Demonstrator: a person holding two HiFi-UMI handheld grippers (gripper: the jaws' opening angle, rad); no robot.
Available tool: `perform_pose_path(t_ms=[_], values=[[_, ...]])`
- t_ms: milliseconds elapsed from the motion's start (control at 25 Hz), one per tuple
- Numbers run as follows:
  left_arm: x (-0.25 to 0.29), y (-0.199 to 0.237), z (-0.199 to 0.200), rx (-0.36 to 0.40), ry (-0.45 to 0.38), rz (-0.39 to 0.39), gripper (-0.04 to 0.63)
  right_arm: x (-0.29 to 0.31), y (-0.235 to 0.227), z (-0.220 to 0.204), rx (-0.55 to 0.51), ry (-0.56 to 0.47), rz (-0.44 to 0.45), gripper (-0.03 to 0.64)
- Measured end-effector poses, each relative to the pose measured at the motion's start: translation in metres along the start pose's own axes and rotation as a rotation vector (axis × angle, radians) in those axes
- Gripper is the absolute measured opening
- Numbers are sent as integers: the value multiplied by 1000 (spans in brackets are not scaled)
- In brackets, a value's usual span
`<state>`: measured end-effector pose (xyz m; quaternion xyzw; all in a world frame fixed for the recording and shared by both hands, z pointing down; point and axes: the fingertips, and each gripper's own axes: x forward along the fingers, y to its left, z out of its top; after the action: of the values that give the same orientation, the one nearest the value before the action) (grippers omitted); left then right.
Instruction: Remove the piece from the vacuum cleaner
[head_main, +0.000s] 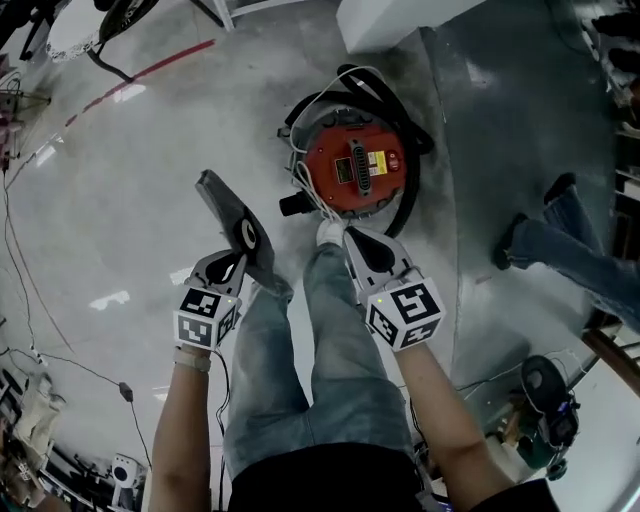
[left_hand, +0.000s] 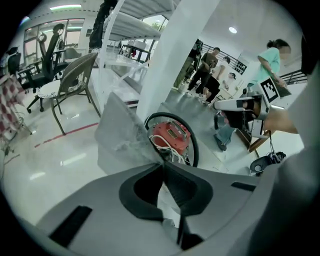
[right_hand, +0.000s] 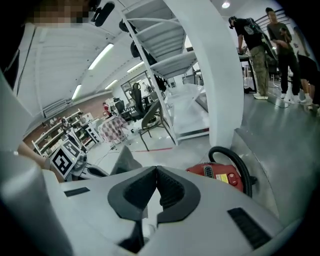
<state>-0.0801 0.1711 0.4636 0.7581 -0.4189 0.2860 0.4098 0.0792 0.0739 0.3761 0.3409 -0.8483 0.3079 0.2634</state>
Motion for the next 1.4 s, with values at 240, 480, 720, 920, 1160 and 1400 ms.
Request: perform_pose_path(t_ms=[240,480,720,920,1160,1400], values=[[67,17,-29,13,53,35,31,39,-35,-45,-1,40,6,28],[125,28,-56,32,126,68,31,64,-60,-85,-1,74,24,28],[172,40,-69,28,152,97,31,86,-75,-108,6,88,48,28],[198,42,-65,19,129,86,31,98,-86,-120,18,104,61,28],[212,47,-57,-13,116,67,29,108,-96,-127,27,121,78,28],[210,43,-63,-20,122,56,29,107,-100,-132,38,132,88,28]])
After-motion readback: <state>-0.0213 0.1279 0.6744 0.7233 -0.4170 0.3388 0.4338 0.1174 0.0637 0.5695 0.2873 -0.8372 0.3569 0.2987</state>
